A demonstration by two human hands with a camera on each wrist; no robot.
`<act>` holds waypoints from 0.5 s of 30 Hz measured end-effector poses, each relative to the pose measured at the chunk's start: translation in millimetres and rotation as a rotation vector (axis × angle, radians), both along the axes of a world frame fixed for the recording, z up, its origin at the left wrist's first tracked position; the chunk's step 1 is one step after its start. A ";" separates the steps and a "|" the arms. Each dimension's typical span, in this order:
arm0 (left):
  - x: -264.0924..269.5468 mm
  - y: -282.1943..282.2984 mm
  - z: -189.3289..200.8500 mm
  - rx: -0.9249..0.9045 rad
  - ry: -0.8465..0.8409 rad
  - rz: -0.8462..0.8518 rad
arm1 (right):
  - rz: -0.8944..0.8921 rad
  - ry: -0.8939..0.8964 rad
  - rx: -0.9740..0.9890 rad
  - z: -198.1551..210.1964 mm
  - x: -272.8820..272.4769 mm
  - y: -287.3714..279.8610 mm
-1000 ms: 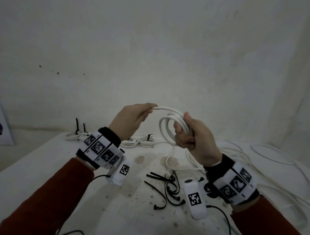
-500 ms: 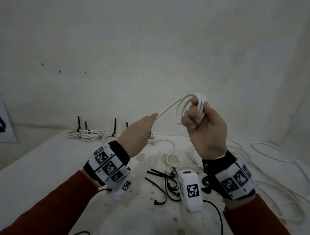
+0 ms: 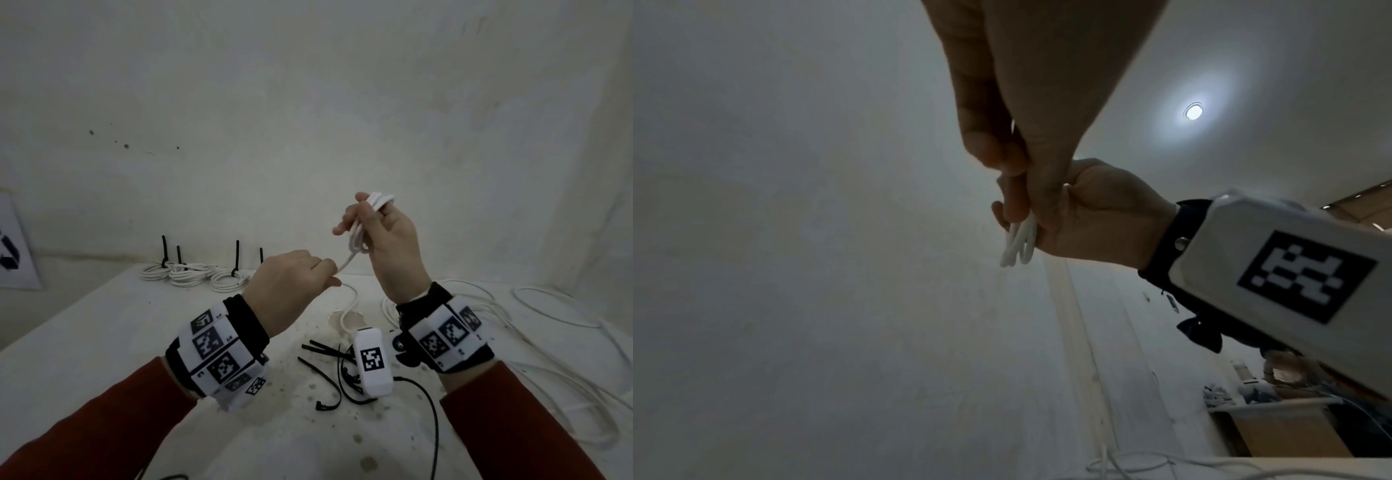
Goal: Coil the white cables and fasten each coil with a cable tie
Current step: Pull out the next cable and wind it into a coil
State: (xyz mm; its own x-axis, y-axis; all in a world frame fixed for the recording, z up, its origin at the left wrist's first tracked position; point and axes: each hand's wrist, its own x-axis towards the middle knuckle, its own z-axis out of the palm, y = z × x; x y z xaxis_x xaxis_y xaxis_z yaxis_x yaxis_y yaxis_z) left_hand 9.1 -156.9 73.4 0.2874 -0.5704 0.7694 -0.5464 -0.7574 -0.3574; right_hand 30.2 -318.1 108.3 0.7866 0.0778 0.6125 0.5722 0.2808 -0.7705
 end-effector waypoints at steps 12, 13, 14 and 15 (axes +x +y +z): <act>-4.1 7.6 8.1 -0.052 -0.349 -0.043 | 0.040 0.118 -0.420 -7.2 -11.1 7.2; -3.8 8.6 8.2 -0.070 -0.339 -0.046 | 0.023 0.130 -0.424 -8.0 -12.1 6.7; -3.3 9.4 8.3 -0.082 -0.333 -0.053 | 0.007 0.129 -0.424 -9.9 -12.6 6.1; -3.1 9.6 8.5 -0.091 -0.325 -0.061 | 0.004 0.117 -0.422 -12.0 -13.2 6.4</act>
